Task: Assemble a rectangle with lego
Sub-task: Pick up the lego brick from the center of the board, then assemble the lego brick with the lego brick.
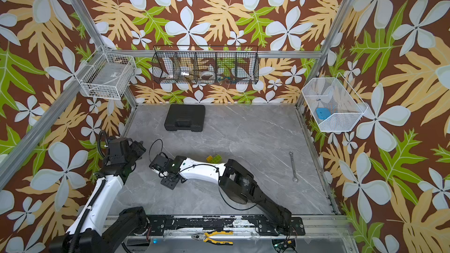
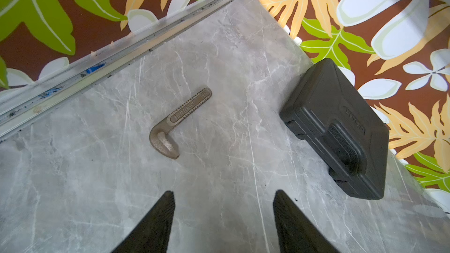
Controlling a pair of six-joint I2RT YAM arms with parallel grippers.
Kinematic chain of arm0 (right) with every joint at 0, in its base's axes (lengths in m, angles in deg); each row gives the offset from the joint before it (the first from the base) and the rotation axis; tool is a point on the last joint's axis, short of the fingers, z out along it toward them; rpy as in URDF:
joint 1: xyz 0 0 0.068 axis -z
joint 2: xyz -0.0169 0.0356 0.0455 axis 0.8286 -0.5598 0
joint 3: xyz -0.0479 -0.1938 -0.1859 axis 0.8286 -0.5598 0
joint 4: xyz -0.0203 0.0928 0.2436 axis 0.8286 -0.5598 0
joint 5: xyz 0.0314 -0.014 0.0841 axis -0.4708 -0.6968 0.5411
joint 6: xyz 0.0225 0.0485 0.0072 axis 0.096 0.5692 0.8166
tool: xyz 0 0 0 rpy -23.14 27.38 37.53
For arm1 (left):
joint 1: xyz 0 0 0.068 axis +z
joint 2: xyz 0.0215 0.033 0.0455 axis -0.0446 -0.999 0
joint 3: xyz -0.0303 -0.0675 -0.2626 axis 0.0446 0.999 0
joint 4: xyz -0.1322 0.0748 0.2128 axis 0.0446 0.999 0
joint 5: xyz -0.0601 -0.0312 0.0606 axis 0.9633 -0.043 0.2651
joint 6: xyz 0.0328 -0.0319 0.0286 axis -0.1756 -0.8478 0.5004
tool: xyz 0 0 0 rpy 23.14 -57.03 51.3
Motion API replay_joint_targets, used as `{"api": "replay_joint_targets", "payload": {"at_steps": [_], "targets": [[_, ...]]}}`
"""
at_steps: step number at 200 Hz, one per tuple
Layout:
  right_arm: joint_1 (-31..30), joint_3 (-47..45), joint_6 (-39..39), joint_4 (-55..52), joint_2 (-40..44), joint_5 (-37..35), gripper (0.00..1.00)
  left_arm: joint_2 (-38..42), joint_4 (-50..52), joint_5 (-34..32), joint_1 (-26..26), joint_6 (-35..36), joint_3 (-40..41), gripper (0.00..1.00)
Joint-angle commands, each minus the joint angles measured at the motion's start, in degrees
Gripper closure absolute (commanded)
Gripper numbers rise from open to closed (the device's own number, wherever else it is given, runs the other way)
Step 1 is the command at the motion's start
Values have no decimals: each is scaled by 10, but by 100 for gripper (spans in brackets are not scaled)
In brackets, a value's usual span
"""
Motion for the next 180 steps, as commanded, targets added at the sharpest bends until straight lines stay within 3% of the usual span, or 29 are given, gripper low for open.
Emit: {"api": "replay_joint_targets", "payload": {"at_steps": [1, 35, 83, 139, 180], "targets": [[22, -15, 22, 3, 37, 14, 44, -4, -2, 13, 1, 16, -13, 34], [60, -50, 39, -7, 93, 25, 45, -26, -2, 59, -10, 25, -32, 37], [133, -138, 48, -7, 168, 4, 47, -87, -27, 53, -165, -2, -47, 39], [214, -191, 38, -12, 207, -12, 47, -158, -124, 69, -306, -47, -35, 40], [229, -207, 12, -16, 198, -23, 48, -208, -216, 111, -354, -80, 1, 41]]}}
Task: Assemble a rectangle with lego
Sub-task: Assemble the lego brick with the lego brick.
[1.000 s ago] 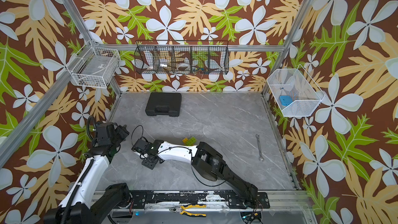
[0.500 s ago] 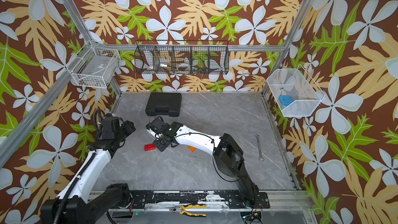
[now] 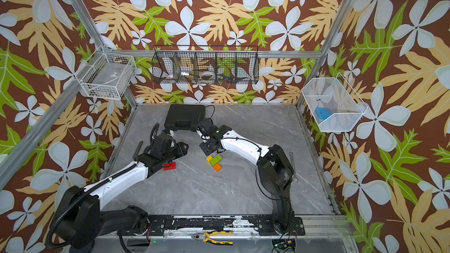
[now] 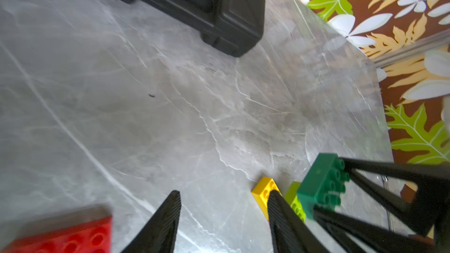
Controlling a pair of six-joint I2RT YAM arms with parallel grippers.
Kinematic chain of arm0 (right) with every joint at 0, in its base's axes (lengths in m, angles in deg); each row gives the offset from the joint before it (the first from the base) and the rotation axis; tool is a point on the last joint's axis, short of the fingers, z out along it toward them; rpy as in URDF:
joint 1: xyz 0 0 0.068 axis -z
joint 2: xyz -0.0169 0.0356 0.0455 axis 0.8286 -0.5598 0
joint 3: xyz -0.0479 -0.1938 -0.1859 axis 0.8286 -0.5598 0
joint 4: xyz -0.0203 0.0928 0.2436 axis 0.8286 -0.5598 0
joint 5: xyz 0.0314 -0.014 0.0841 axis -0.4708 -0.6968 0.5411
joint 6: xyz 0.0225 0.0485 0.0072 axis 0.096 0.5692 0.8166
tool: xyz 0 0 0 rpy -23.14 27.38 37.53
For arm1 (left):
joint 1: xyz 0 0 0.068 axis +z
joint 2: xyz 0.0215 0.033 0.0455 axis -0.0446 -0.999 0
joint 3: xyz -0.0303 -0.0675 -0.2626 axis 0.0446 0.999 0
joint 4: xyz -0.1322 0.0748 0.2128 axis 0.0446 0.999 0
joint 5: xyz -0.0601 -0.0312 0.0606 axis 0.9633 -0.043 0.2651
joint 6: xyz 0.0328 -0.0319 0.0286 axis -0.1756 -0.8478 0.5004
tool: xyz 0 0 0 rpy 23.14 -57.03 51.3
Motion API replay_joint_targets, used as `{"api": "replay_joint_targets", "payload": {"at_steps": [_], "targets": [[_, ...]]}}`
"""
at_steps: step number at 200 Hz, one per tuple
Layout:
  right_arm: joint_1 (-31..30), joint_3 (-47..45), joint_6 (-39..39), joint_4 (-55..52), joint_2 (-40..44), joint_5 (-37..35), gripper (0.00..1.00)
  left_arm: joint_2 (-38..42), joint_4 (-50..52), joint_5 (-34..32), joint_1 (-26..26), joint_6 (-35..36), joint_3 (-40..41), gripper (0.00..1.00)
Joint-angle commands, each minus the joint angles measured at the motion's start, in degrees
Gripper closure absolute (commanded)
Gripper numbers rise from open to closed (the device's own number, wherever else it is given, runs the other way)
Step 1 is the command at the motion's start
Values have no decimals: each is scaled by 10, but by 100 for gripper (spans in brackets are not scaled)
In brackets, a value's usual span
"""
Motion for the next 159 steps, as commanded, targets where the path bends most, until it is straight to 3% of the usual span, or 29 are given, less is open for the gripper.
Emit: {"api": "replay_joint_targets", "payload": {"at_steps": [1, 70, 159], "targets": [[-2, -8, -21, -8, -5, -10, 48, -22, -81, 30, -10, -31, 17, 41], [0, -24, -37, -6, -22, -14, 48, -86, -130, 58, -14, -42, 17, 43], [0, -26, -41, -1, -35, -9, 48, -97, -130, 57, -18, -40, 20, 44]]}}
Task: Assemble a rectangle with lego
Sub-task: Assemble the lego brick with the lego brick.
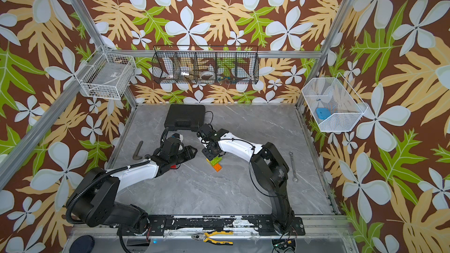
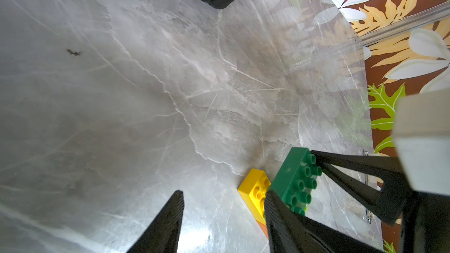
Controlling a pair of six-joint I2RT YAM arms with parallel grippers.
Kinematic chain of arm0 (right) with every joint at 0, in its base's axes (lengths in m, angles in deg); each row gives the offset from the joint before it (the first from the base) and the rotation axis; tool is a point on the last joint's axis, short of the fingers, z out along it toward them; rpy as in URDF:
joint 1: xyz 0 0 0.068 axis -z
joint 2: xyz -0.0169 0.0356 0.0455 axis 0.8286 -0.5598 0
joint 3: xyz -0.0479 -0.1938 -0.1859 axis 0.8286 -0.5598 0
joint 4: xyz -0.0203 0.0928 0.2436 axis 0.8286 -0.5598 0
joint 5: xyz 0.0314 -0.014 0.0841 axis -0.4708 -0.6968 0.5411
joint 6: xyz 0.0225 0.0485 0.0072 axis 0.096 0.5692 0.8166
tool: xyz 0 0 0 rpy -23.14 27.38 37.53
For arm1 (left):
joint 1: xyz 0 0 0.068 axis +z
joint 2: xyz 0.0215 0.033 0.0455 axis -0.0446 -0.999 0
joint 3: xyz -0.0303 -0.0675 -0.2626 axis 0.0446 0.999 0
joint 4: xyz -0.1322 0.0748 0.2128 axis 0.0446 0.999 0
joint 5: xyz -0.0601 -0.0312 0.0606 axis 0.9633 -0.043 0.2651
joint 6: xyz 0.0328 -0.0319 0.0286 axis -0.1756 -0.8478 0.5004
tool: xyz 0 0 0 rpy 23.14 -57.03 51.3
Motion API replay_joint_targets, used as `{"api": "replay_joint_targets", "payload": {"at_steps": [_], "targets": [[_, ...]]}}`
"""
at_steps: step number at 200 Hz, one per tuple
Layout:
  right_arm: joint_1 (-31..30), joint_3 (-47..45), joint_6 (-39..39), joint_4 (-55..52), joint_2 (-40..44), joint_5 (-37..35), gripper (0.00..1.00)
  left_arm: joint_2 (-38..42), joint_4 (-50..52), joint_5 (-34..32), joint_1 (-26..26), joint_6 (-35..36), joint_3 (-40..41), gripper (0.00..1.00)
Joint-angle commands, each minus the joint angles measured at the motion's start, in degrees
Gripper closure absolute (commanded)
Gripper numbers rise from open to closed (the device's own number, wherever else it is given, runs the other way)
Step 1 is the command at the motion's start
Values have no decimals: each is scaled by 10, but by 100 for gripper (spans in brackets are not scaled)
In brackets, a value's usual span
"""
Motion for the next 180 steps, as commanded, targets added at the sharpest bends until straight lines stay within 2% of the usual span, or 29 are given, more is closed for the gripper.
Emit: {"api": "replay_joint_targets", "payload": {"at_steps": [1, 180], "targets": [[0, -1, -3, -1, -1, 1, 48, 1, -17, 0, -1, -3, 2, 44], [-1, -13, 4, 13, -13, 13, 50, 1, -13, -6, -1, 0, 3, 45]]}}
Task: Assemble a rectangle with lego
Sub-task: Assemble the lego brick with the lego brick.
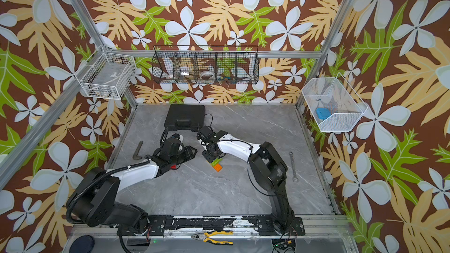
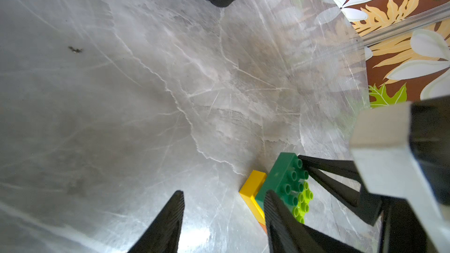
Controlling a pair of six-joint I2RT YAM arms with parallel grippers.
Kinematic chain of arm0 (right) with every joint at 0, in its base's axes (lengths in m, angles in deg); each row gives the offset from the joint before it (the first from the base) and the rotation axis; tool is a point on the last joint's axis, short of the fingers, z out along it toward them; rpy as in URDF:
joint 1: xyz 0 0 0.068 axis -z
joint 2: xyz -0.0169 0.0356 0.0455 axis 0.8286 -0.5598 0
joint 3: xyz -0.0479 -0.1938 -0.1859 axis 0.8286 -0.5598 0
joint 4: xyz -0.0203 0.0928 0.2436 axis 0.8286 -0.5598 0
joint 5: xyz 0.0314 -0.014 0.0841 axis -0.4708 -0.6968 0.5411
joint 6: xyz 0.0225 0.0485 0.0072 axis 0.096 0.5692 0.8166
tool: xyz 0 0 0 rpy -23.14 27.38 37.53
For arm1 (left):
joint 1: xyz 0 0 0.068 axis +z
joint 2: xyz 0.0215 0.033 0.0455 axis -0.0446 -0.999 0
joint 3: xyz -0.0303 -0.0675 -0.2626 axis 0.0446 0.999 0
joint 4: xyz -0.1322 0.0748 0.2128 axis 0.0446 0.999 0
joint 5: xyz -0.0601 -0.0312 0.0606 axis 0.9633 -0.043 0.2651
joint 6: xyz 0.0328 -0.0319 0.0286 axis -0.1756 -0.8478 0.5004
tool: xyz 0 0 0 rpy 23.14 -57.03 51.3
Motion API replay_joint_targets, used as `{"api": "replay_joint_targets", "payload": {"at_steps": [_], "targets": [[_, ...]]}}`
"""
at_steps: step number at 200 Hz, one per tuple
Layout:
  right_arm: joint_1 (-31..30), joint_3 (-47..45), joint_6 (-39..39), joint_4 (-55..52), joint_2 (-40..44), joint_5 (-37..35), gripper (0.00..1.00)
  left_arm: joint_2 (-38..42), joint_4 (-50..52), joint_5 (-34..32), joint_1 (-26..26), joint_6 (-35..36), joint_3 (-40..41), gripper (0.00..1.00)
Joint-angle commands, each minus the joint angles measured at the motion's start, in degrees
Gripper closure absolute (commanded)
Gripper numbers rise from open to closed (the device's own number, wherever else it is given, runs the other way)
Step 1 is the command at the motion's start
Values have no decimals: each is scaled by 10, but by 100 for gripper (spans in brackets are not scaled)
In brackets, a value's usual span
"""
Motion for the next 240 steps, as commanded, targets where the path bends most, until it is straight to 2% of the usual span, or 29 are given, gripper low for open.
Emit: {"api": "replay_joint_targets", "payload": {"at_steps": [1, 157, 240], "targets": [[0, -1, 3, 4, -1, 0, 50, 2, -12, -5, -1, 2, 0, 45], [-3, -4, 9, 5, -5, -4, 52, 8, -7, -10, -1, 4, 0, 45], [-7, -16, 23, 4, -4, -8, 61, 12, -5, -15, -1, 6, 1, 45]]}}
